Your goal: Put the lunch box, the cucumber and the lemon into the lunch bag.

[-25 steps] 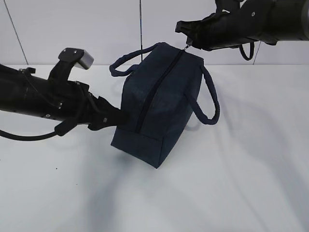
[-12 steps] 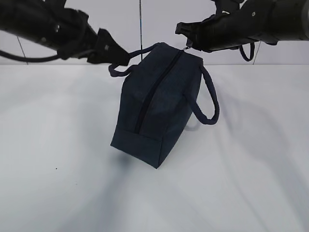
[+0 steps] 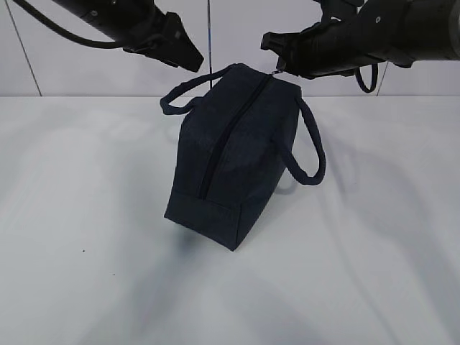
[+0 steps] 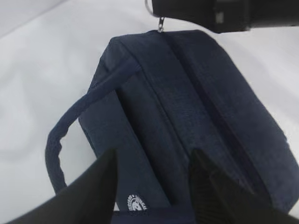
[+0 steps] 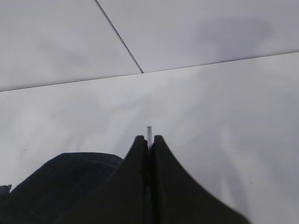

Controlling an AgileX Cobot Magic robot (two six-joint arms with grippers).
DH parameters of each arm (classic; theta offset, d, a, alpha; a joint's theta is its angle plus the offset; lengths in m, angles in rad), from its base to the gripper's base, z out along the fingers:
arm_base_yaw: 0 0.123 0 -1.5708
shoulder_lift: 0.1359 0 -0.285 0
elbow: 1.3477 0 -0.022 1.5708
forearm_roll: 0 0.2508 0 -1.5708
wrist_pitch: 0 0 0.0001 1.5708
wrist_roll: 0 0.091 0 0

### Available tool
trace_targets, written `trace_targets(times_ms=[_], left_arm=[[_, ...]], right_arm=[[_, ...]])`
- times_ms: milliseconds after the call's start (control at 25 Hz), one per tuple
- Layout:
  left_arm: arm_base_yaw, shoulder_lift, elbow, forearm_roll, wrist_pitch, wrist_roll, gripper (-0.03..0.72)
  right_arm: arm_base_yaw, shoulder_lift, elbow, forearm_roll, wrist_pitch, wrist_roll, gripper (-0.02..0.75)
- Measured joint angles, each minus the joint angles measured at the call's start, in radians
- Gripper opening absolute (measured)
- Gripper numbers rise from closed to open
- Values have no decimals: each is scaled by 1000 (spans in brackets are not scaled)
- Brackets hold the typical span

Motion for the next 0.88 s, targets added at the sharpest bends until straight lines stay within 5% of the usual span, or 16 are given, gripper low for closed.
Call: trace_targets(times_ms=[400,880], left_arm=[[0,179,-313,58,188,-190,361],[0,250,-334,3,252,-247,361]], right_arm=[[0,0,0,0,0,-1,17],[0,0,0,0,12,-1,17]])
